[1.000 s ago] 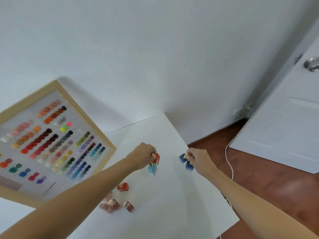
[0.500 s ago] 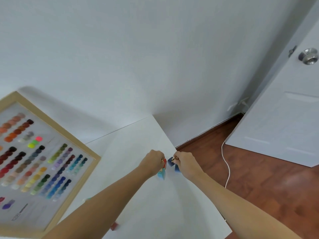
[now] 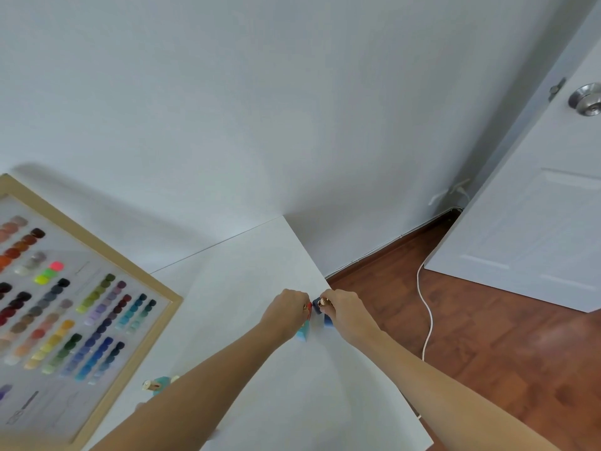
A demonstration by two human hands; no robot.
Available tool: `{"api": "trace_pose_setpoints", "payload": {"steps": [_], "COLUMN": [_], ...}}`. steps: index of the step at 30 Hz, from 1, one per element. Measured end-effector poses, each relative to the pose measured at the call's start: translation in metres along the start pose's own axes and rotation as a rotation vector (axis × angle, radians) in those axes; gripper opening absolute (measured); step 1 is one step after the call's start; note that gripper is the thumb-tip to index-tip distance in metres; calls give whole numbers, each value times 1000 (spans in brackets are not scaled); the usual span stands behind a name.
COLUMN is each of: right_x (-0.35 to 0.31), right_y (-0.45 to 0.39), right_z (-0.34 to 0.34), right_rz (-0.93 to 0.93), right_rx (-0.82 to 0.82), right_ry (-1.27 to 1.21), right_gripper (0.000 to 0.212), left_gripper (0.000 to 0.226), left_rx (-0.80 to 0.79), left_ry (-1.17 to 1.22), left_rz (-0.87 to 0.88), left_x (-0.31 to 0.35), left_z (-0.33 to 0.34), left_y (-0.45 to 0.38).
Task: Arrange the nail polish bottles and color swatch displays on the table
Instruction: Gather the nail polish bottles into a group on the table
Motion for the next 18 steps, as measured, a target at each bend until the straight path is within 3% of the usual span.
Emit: {"api": "trace_pose_setpoints", "payload": {"steps": [8,12,18], "right_x": [5,5,5], "right_y": [6,8,13], "right_z": [1,3,0], "right_rz": [-17,-18,-28], "right_rx": [57,56,88], "right_ry": [-117,-158,-98], "right_gripper": [23,37,24], "left_gripper": [26,35,50], "left_rx": [44,59,102], "left_ry": [-20,68,111], "left_rz": [14,-16,-25], "left_x": [2,-3,-6], "left_z": [5,9,14], "left_y": [5,6,7]}}
Point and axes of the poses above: each hand's wrist, its own y-axis away from the middle knuckle, its own z-axis out of the palm, x = y × z, the point moved 8 cm from there along -y, towards the middle knuckle, and after that the axes turned 8 degrees about -x, right-handed, at the moved point
